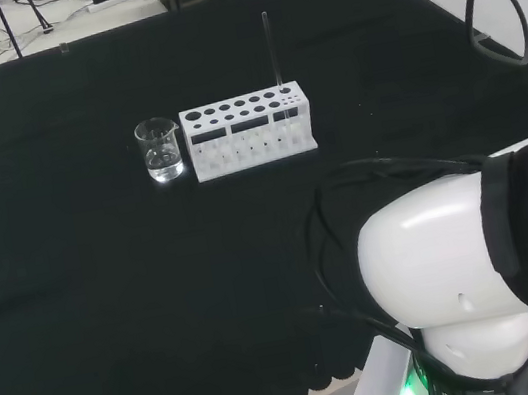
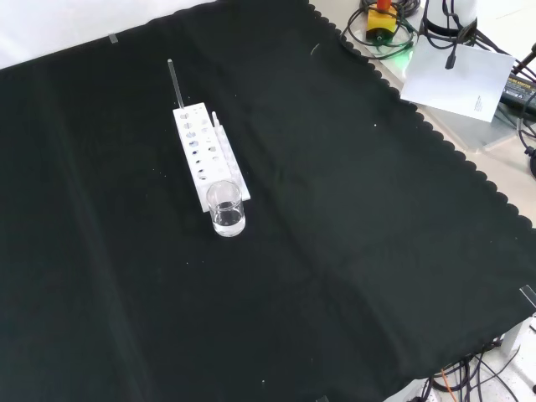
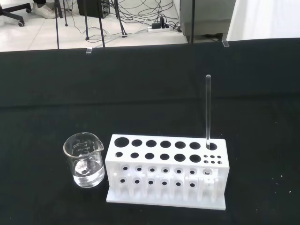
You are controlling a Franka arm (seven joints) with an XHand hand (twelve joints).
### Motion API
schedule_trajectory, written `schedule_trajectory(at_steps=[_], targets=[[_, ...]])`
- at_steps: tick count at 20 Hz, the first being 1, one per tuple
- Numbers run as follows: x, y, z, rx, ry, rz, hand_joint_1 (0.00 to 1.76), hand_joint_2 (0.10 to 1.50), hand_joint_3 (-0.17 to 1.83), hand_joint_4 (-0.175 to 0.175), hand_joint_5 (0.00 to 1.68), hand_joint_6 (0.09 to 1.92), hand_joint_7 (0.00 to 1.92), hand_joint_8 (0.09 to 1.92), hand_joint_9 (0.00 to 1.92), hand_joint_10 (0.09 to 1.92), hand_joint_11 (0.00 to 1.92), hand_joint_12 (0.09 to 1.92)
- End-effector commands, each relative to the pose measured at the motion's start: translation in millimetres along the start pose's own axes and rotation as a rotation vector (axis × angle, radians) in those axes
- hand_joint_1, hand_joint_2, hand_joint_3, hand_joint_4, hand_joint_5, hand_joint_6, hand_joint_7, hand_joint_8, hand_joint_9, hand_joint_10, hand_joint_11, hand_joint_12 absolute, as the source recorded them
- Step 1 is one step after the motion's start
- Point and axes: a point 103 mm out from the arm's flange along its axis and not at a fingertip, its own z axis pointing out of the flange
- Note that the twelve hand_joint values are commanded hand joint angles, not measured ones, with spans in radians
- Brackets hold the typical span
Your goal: Take the glass rod from the white test tube rack.
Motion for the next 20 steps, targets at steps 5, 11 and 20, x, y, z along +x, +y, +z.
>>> schedule_trajectory(at_steps=[5,11,20], targets=[[-4.1,5.0,5.5,0.002,0.001,-0.016,0.58,0.9,0.59,-0.164,0.02,0.09,0.0,0.34,0.0,0.53,0.0,0.91],[-6.7,22.7,17.3,0.02,-0.017,-0.015,0.58,0.92,0.56,-0.162,0.03,0.09,0.0,0.4,0.0,0.58,0.0,0.95],[-31.4,75.7,32.0,0.044,-0.006,-0.017,0.58,0.93,0.54,-0.163,0.06,0.09,0.0,0.53,0.0,0.69,0.0,1.08]])
